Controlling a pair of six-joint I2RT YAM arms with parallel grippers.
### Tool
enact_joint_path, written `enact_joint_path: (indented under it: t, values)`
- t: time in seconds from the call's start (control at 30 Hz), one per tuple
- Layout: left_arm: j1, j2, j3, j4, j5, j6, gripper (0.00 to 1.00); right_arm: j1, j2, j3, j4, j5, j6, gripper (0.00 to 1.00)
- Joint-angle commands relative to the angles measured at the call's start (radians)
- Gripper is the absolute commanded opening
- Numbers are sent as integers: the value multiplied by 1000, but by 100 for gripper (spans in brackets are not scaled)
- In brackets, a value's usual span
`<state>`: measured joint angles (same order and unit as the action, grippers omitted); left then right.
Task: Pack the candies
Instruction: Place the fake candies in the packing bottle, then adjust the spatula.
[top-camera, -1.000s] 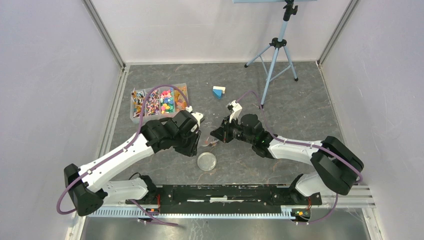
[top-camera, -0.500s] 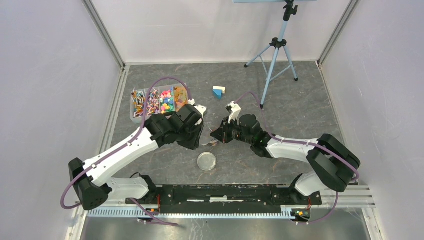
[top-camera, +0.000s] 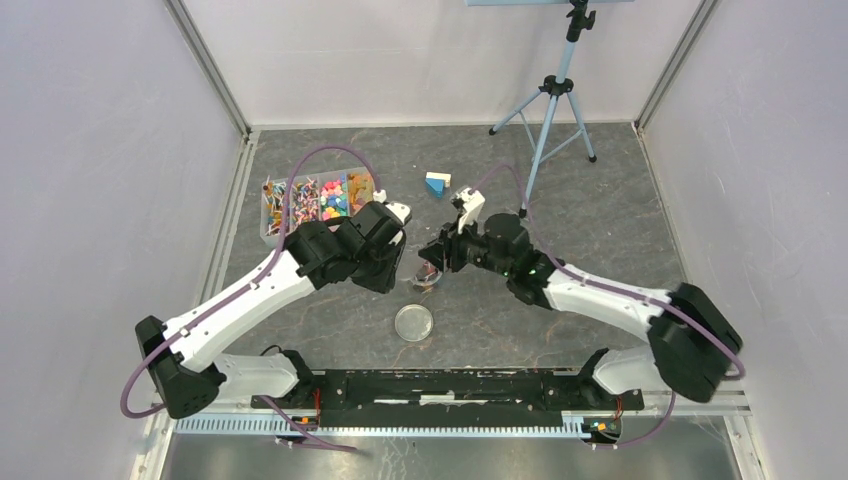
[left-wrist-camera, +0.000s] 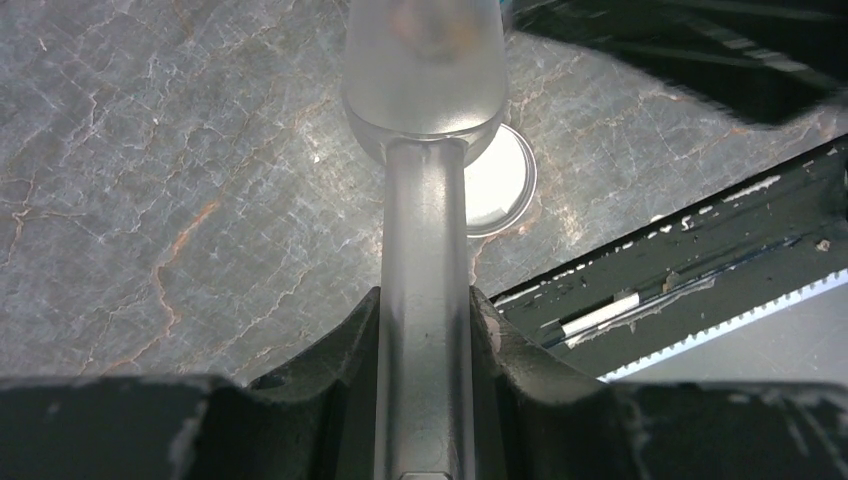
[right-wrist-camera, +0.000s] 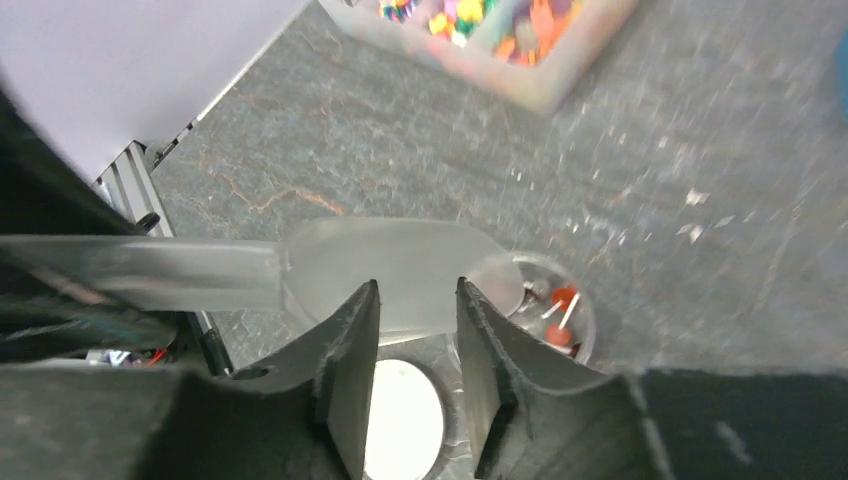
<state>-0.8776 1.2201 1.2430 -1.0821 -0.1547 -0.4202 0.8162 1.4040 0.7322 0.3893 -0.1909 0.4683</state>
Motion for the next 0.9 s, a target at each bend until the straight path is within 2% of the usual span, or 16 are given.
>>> enact_joint_path:
  t: [0.0, 0.13, 0.2, 0.33, 0.57, 0.77, 0.87]
  values:
    - [-1, -66, 39, -36, 25, 34, 2, -7, -180, 26, -19, -43, -253, 47]
    - [-1, -101, 57, -49, 81, 51, 2, 9, -320, -114, 137, -176, -476, 57]
    - [-1, -110, 72, -51, 128, 68, 2, 39, -374, -174, 215, -213, -595, 67]
    - [-1, -118, 103, -62, 197, 82, 2, 129, -407, -183, 182, -170, -807, 74]
    - [-1, -117, 118, -44, 338, 87, 2, 247, -394, -197, 230, -66, -1030, 70]
    - [-1, -115, 121, -33, 355, 89, 2, 323, -306, -122, 134, 16, -1170, 69]
    - [-1, -113, 128, -27, 359, 90, 2, 353, -268, -102, 140, 88, -1194, 68]
